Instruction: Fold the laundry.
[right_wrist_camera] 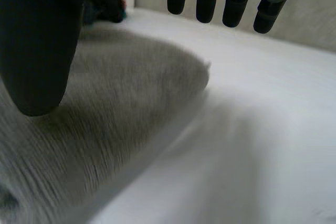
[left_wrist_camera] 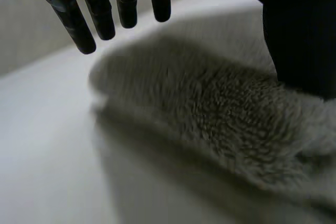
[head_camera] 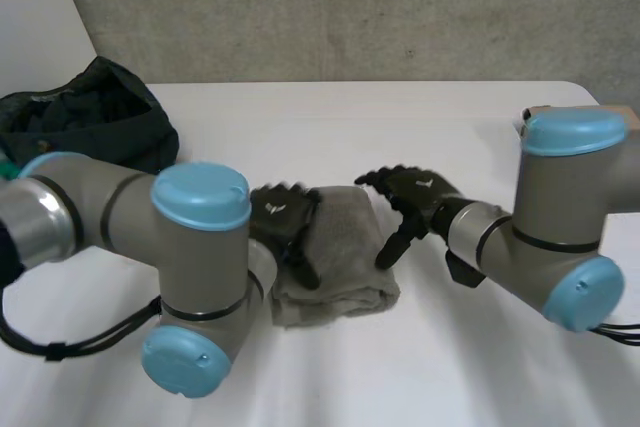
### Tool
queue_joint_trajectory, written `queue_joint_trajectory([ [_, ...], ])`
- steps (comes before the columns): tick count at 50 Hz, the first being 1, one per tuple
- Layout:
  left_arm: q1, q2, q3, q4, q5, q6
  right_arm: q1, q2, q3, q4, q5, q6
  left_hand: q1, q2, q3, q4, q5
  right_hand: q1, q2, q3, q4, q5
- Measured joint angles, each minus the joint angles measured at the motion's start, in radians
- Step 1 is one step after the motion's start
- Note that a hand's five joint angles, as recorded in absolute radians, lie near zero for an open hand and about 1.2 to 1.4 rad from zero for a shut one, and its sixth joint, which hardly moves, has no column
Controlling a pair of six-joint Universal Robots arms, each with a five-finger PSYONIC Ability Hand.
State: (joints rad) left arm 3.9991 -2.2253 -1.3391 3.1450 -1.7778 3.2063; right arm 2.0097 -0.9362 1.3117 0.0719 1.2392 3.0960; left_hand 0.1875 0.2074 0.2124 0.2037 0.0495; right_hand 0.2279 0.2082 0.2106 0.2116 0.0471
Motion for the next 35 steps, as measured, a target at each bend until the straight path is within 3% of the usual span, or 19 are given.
queue_joint_trajectory([
  [4, 0.0, -0.023, -0.016, -0.049, -0.095, 0.03, 0.015, 0.078, -0.038, 0.016, -0.011, -0.062, 0.0, 0.0, 0.0, 0.0, -0.001, 0.0, 0.0, 0.0, 0.0, 0.0],
  [8, -0.003, -0.01, -0.044, -0.075, -0.135, 0.071, 0.045, 0.097, -0.052, 0.028, 0.031, -0.166, -0.013, 0.0, 0.0, 0.0, -0.002, -0.006, 0.0, 0.0, 0.0, 0.0],
  [13, -0.002, 0.063, -0.051, -0.072, -0.132, 0.095, 0.082, 0.043, -0.029, 0.019, 0.127, -0.284, -0.014, 0.0, 0.0, 0.0, -0.002, -0.015, 0.0, 0.0, 0.0, 0.0],
  [18, 0.007, 0.171, -0.015, -0.044, -0.062, 0.101, 0.146, -0.087, 0.074, -0.068, 0.233, -0.366, -0.014, 0.0, 0.0, 0.0, -0.002, -0.015, 0.0, -0.001, 0.0, 0.0],
  [21, 0.021, 0.216, 0.012, -0.031, 0.008, 0.102, 0.179, -0.141, 0.14, -0.123, 0.252, -0.378, -0.014, 0.0, 0.0, 0.0, -0.002, -0.015, 0.0, 0.0, 0.0, 0.0],
  [27, 0.078, 0.278, 0.077, -0.027, 0.296, 0.095, 0.277, -0.215, 0.323, -0.282, 0.259, -0.389, -0.01, 0.0, 0.0, 0.0, -0.002, -0.015, 0.0, 0.0, 0.0, 0.0],
  [32, 0.11, 0.287, 0.116, -0.07, 0.539, 0.089, 0.322, -0.172, 0.394, -0.395, 0.258, -0.41, -0.01, 0.0, 0.0, 0.0, -0.002, -0.015, 0.0, 0.0, 0.0, 0.0],
  [35, 0.12, 0.282, 0.129, -0.102, 0.615, 0.088, 0.33, -0.124, 0.401, -0.444, 0.259, -0.427, -0.01, 0.0, 0.0, 0.0, -0.002, -0.015, 0.0, 0.0, 0.0, 0.0],
])
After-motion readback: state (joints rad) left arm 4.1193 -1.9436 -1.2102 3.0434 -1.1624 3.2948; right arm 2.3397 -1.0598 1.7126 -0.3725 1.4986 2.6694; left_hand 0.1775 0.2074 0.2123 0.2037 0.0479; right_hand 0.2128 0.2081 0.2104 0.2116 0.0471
